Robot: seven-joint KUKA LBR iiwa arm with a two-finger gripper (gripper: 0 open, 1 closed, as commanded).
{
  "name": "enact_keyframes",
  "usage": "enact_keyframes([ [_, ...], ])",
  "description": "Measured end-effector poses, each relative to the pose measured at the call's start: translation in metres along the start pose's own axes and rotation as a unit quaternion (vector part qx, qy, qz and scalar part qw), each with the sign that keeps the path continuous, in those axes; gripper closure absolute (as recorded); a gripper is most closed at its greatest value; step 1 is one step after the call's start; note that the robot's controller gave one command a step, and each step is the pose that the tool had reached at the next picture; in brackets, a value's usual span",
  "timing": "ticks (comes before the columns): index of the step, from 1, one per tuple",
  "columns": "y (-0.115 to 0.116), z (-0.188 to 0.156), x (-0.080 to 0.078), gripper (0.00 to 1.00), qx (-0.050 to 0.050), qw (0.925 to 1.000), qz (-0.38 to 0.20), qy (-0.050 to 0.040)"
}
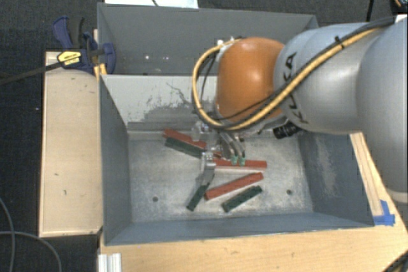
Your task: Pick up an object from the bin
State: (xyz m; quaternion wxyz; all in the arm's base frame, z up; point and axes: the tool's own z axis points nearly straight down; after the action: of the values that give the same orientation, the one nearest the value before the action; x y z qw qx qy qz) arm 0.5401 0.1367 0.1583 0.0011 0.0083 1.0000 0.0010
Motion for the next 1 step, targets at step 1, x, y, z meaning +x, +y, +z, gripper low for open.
enact_keyframes([
  [1,-0.0049,0.0919,-0.0447,0.00,0.000,0.9998,0.017,0.0006],
])
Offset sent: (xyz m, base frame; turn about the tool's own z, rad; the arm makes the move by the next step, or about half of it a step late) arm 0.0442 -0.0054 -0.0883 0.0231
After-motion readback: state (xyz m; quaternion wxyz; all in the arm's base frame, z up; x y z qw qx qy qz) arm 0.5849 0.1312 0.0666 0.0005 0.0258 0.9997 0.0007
